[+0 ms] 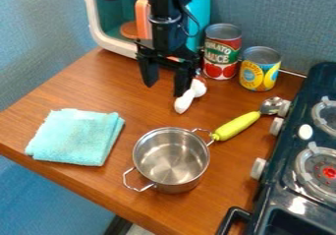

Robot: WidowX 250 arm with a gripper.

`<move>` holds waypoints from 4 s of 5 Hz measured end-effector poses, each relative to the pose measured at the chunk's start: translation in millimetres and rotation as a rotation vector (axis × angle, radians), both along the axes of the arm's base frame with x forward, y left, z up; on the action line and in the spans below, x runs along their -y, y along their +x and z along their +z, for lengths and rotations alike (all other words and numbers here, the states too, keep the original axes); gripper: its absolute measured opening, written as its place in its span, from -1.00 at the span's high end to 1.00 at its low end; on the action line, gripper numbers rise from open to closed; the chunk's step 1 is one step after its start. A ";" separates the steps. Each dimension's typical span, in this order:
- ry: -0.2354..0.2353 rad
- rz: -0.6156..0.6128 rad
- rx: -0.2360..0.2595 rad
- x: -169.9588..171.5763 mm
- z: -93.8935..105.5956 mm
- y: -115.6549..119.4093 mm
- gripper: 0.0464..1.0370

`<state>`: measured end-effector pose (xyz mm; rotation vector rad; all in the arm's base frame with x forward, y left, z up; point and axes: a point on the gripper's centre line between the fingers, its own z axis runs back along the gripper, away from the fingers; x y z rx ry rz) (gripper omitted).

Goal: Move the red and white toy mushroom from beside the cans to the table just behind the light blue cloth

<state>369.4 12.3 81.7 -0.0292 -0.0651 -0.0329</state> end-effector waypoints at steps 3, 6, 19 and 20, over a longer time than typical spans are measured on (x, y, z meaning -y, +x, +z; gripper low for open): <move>0.049 0.037 -0.104 -0.2 -26.6 33.4 -0.93; 0.066 0.070 -0.153 10.7 -56.4 43.5 -0.24; 0.076 0.398 -0.111 -137.3 -18.6 -23.0 -0.94; 0.142 0.174 -0.128 -80.6 -3.9 -17.0 -0.93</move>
